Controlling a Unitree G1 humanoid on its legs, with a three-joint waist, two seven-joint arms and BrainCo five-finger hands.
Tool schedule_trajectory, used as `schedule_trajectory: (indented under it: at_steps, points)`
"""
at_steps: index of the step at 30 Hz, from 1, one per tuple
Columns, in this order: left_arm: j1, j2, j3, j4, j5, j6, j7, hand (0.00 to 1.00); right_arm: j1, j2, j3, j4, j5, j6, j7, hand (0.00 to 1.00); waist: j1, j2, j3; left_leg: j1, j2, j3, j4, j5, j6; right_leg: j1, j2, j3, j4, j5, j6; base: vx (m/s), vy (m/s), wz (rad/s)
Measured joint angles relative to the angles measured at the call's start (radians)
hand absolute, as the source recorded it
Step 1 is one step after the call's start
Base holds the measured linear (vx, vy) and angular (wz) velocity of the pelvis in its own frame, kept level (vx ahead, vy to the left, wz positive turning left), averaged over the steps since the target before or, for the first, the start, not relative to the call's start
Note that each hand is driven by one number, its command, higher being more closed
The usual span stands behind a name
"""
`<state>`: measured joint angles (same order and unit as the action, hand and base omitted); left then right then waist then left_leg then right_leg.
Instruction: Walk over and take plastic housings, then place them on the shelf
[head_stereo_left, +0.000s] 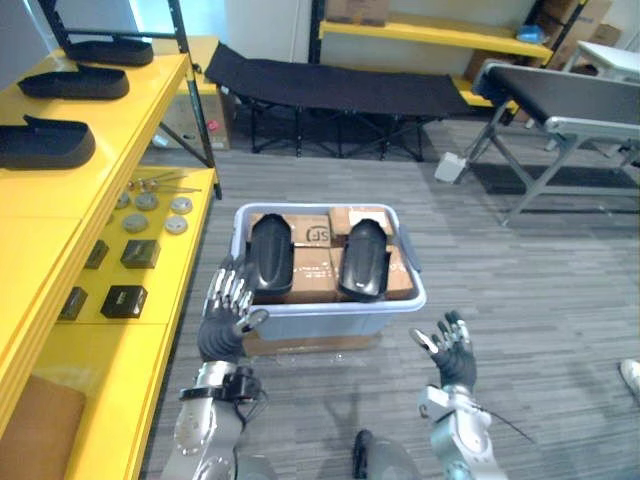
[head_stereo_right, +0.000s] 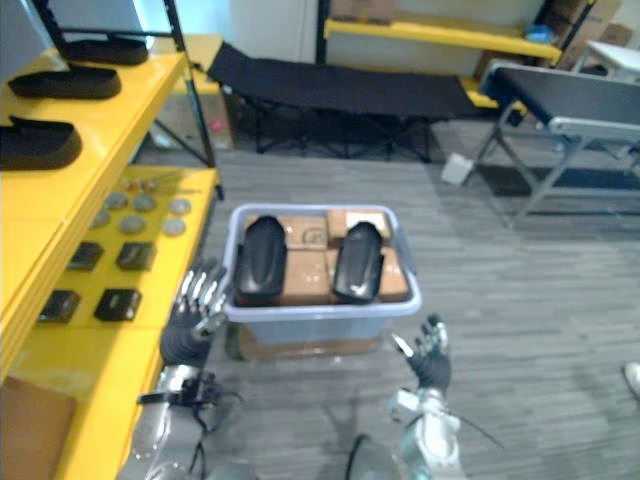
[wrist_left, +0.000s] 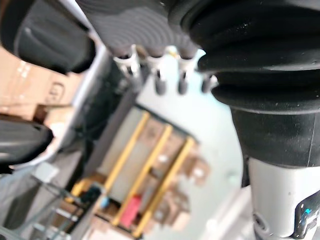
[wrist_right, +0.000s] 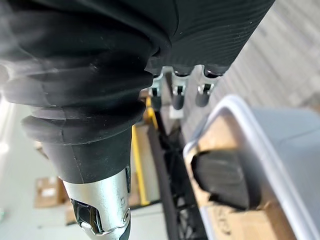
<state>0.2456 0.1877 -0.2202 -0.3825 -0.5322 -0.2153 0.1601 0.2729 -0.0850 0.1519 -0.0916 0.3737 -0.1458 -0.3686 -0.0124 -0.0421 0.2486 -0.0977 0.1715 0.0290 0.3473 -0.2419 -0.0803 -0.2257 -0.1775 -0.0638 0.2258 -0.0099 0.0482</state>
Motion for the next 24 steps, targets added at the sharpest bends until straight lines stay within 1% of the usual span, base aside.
schedule_trajectory:
  at_steps: [1,2,3,4,5,6,7,8,9,10,11,12,13,14,15,16,17,18,19,20,21,23,24]
  points:
    - [-0.007,0.001,0.001,0.0,0.0,0.0,0.008,0.0,-0.004,0.0,0.001,-0.001,0.0,0.0,0.001,0.0,0.001,0.002,0.002,-0.007,0.004,-0.007,0.006,-0.005,-0.009,0.003,0.001,0.008,-0.022,0.002,0.004,0.03,-0.198,0.33]
    - [-0.013,0.005,0.003,0.0,-0.002,0.0,0.021,0.0,-0.006,0.001,0.001,-0.001,-0.003,0.0,0.008,0.0,0.0,-0.005,0.009,-0.005,0.004,-0.028,0.025,-0.024,-0.042,0.027,-0.013,0.014,-0.037,-0.008,0.004,0.1,-0.208,0.42]
    - [-0.014,0.0,0.002,0.01,-0.012,0.0,0.023,0.0,-0.006,-0.009,-0.004,0.0,-0.007,0.002,0.016,0.0,-0.002,-0.002,0.017,0.007,0.015,-0.058,0.047,-0.045,-0.076,0.043,-0.005,0.012,-0.006,0.017,0.085,0.15,-0.331,0.47]
    - [-0.012,-0.01,0.001,0.02,-0.013,0.0,0.023,0.0,-0.007,-0.017,-0.009,-0.001,-0.009,0.002,0.018,0.0,-0.005,0.019,0.027,0.013,0.032,-0.076,0.044,-0.05,-0.085,0.043,0.013,0.008,0.03,0.0,0.097,0.16,-0.318,0.43]
    - [-0.002,-0.025,-0.021,0.029,-0.023,0.003,0.027,0.0,0.004,-0.039,-0.018,-0.003,-0.027,0.005,0.019,0.0,-0.004,0.058,0.012,0.014,0.068,-0.104,0.022,-0.052,-0.088,0.02,0.05,-0.02,0.084,-0.049,0.074,0.24,-0.345,0.25]
    - [0.009,-0.036,-0.031,0.03,-0.057,0.003,0.021,0.0,0.012,-0.052,-0.017,-0.005,-0.033,0.015,0.021,0.0,0.0,0.074,0.003,0.033,0.086,-0.106,-0.012,-0.021,-0.061,-0.004,0.067,-0.035,0.134,-0.096,0.054,0.25,-0.269,0.22]
    - [0.013,-0.044,-0.03,0.034,-0.065,0.004,0.021,0.0,0.01,-0.053,-0.016,-0.006,-0.033,0.02,0.021,0.0,-0.002,0.074,0.003,0.029,0.088,-0.109,-0.008,0.007,-0.045,-0.007,0.068,-0.042,0.152,-0.114,0.045,0.29,-0.266,0.17]
    - [0.017,-0.053,-0.033,0.047,-0.083,0.006,0.019,0.0,0.017,-0.053,-0.017,-0.012,-0.034,0.028,0.022,0.0,-0.006,0.074,0.003,0.023,0.09,-0.118,0.012,0.039,-0.022,0.003,0.072,-0.052,0.165,-0.119,0.033,0.29,-0.292,0.27]
    - [0.033,-0.071,-0.038,0.059,-0.088,0.01,0.012,0.0,0.034,-0.059,-0.023,-0.017,-0.035,0.039,0.032,0.0,-0.014,0.077,0.001,0.022,0.103,-0.129,0.034,0.085,0.004,0.046,0.076,-0.079,0.164,-0.129,0.014,0.3,-0.279,0.32]
    - [0.034,-0.078,-0.042,0.061,-0.09,0.013,0.008,0.0,0.043,-0.059,-0.036,-0.018,-0.034,0.042,0.039,0.0,-0.018,0.078,0.001,0.019,0.109,-0.124,0.046,0.106,0.016,0.07,0.078,-0.099,0.149,-0.131,0.01,0.31,-0.25,0.54]
    - [0.033,-0.084,-0.051,0.061,-0.099,0.015,-0.004,0.0,0.057,-0.059,-0.061,-0.019,-0.035,0.043,0.043,0.0,-0.029,0.08,0.0,0.005,0.117,-0.111,0.067,0.141,0.018,0.11,0.08,-0.129,0.117,-0.131,0.005,0.29,-0.18,0.78]
    - [0.018,-0.085,-0.071,0.071,-0.099,0.021,-0.022,0.0,0.078,-0.06,-0.112,-0.02,-0.037,0.043,0.043,0.0,-0.027,0.072,0.004,-0.021,0.111,-0.055,0.117,0.129,-0.004,0.171,0.075,-0.161,0.062,-0.128,-0.005,0.3,-0.172,0.83]
    - [0.016,-0.085,-0.075,0.075,-0.099,0.027,-0.025,0.0,0.079,-0.068,-0.137,-0.02,-0.043,0.043,0.041,0.0,-0.027,0.073,0.003,-0.03,0.094,-0.018,0.131,0.106,-0.016,0.2,0.069,-0.176,0.032,-0.126,-0.008,0.23,-0.082,0.63]
    - [0.016,-0.085,-0.075,0.079,-0.099,0.032,-0.024,0.0,0.08,-0.076,-0.154,-0.019,-0.049,0.042,0.039,0.0,-0.027,0.074,0.003,-0.034,0.076,-0.001,0.129,0.091,-0.016,0.217,0.063,-0.184,0.017,-0.125,-0.007,0.2,0.007,0.4]
    - [0.018,-0.084,-0.073,0.091,-0.1,0.044,-0.025,0.0,0.084,-0.092,-0.179,-0.018,-0.055,0.04,0.026,0.0,-0.024,0.075,0.002,-0.043,0.021,0.045,0.089,0.078,-0.002,0.249,0.048,-0.189,-0.012,-0.122,-0.002,0.15,0.058,0.25]
    - [0.018,-0.083,-0.072,0.092,-0.1,0.044,-0.027,0.0,0.081,-0.095,-0.181,-0.017,-0.055,0.04,0.019,0.0,-0.021,0.075,0.002,-0.045,0.007,0.053,0.072,0.078,-0.002,0.256,0.045,-0.189,-0.018,-0.121,0.0,0.13,0.086,0.11]
    - [0.026,-0.083,-0.072,0.093,-0.1,0.047,-0.033,0.0,0.076,-0.096,-0.184,-0.013,-0.056,0.04,0.003,0.0,-0.007,0.075,0.002,-0.05,-0.017,0.067,0.023,0.081,0.001,0.269,0.037,-0.186,-0.03,-0.116,0.007,0.07,0.116,-0.09]
    - [0.034,-0.083,-0.073,0.093,-0.099,0.049,-0.053,0.0,0.075,-0.104,-0.19,-0.007,-0.067,0.037,-0.034,0.0,0.002,0.083,-0.002,-0.059,-0.033,0.069,-0.047,0.132,0.008,0.277,0.033,-0.184,-0.038,-0.111,0.018,0.09,0.174,-0.15]
    - [0.037,-0.074,-0.071,0.097,-0.099,0.052,-0.07,0.0,0.061,-0.092,-0.18,0.019,-0.077,0.036,-0.073,0.0,0.006,0.071,-0.01,-0.044,-0.061,0.08,-0.066,0.149,0.0,0.282,0.015,-0.172,-0.051,-0.104,0.045,0.09,0.176,-0.11]
    - [0.038,-0.072,-0.072,0.097,-0.099,0.054,-0.079,0.0,0.054,-0.087,-0.176,0.028,-0.091,0.037,-0.097,0.0,0.005,0.063,-0.014,-0.041,-0.073,0.088,-0.078,0.152,0.004,0.279,0.005,-0.168,-0.057,-0.099,0.053,0.1,0.22,-0.06]
    - [0.037,-0.05,-0.072,0.097,-0.095,0.062,-0.088,0.0,0.041,-0.073,-0.176,0.041,-0.121,0.035,-0.141,0.0,0.005,0.045,-0.014,-0.044,-0.098,0.097,-0.092,0.158,0.012,0.27,-0.018,-0.155,-0.066,-0.096,0.057,0.06,0.174,-0.03]
    - [0.03,-0.022,-0.074,0.098,-0.096,0.069,-0.093,0.0,0.013,-0.061,-0.188,0.085,-0.132,0.034,-0.193,0.0,0.001,0.031,-0.011,-0.045,-0.121,0.111,-0.113,0.164,0.022,0.257,-0.041,-0.152,-0.073,-0.085,0.062,0.03,0.168,-0.06]
    - [0.03,-0.019,-0.074,0.098,-0.096,0.072,-0.097,0.0,0.007,-0.05,-0.206,0.11,-0.132,0.032,-0.228,0.0,0.001,0.029,-0.011,-0.043,-0.129,0.116,-0.127,0.167,0.027,0.255,-0.045,-0.153,-0.085,-0.073,0.06,0.02,0.106,-0.06]
